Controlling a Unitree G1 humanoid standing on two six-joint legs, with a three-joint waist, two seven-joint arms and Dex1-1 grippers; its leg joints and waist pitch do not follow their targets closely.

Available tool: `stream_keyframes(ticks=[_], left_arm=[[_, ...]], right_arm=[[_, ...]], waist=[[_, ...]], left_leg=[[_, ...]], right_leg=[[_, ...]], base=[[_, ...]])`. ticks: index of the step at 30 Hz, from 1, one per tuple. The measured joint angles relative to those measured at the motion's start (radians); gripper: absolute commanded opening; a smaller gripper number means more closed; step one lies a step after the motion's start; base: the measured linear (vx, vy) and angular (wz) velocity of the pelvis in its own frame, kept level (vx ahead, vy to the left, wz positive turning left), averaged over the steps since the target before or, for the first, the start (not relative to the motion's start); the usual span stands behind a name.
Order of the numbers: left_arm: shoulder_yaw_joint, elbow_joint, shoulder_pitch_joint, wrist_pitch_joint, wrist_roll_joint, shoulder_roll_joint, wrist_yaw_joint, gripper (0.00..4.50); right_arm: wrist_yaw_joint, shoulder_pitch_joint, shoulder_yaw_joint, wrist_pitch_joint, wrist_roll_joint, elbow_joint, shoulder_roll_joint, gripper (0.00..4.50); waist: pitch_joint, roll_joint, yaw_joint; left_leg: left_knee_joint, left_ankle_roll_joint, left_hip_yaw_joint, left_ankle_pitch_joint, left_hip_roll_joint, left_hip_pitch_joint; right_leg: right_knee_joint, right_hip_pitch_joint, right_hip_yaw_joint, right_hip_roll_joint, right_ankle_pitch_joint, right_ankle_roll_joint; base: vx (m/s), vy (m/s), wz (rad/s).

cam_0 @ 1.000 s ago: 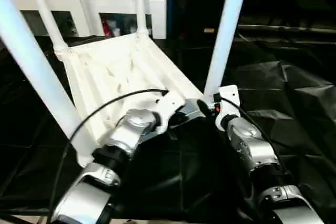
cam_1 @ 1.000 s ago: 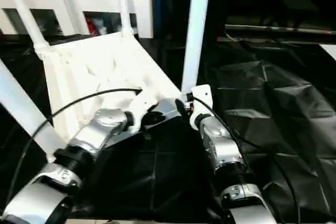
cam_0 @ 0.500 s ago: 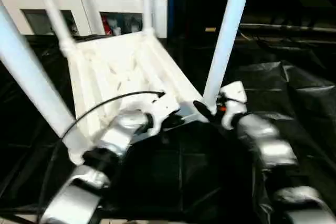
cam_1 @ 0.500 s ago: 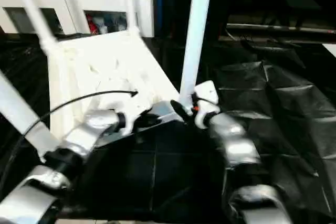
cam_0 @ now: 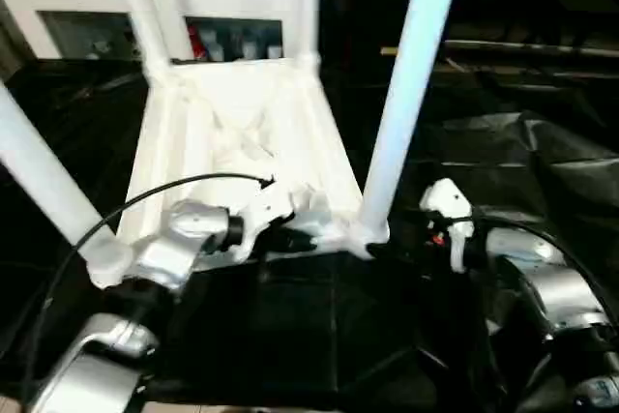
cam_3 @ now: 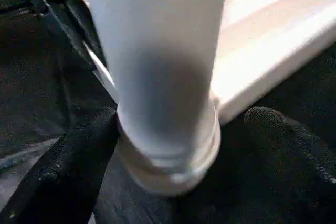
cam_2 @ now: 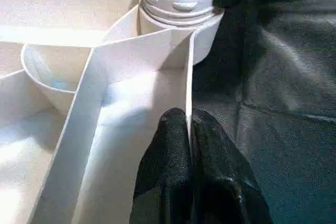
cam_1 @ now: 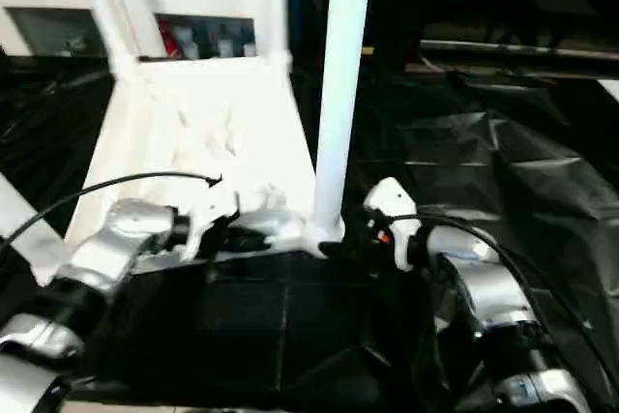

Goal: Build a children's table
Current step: Rotate leg to tighten

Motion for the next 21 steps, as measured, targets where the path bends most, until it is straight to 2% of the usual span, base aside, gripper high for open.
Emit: stream_keyframes(ticks=[3, 9, 17, 21], left_arm=[[-0.002, -0.004, 0.0, 0.005, 0.0, -0.001, -0.002, 0.0], [-0.002, -0.029, 0.014, 0.018, 0.0, 0.003, -0.004, 0.0], [-0.003, -0.033, 0.015, 0.027, 0.0, 0.004, -0.005, 0.0], [-0.003, -0.036, 0.017, 0.028, 0.0, 0.004, -0.005, 0.0]], right_arm=[[0.002, -0.003, 0.0, 0.0, 0.0, 0.0, 0.003, 4.05], [0.026, -0.003, -0.001, 0.008, 0.02, 0.005, 0.018, 3.35], [0.043, -0.003, -0.001, 0.021, 0.028, 0.005, 0.018, 2.71], [0.045, -0.003, -0.001, 0.021, 0.028, 0.005, 0.018, 2.61]], waist=[[0.0, 0.0, 0.002], [0.0, -0.001, 0.001], [0.001, -0.001, 0.001], [0.0, -0.001, 0.001]], left_leg=[[0.001, 0.001, 0.0, 0.0, 0.0, -0.001], [0.002, 0.001, 0.0, 0.0, 0.0, -0.001], [0.004, 0.001, 0.0, 0.0, 0.0, -0.001], [0.004, 0.001, 0.0, 0.0, 0.001, -0.001]], right_leg=[[0.0, -0.001, 0.0, 0.0, 0.0, 0.0], [0.001, -0.001, 0.0, 0.0, 0.0, 0.0], [0.003, -0.001, 0.0, 0.0, 0.0, 0.0], [0.003, -0.001, 0.0, 0.0, 0.0, 0.0]], base=[[0.0, 0.0, 0.0], [0.0, 0.0, 0.0], [0.0, 0.0, 0.0], [0.0, 0.0, 0.0]])
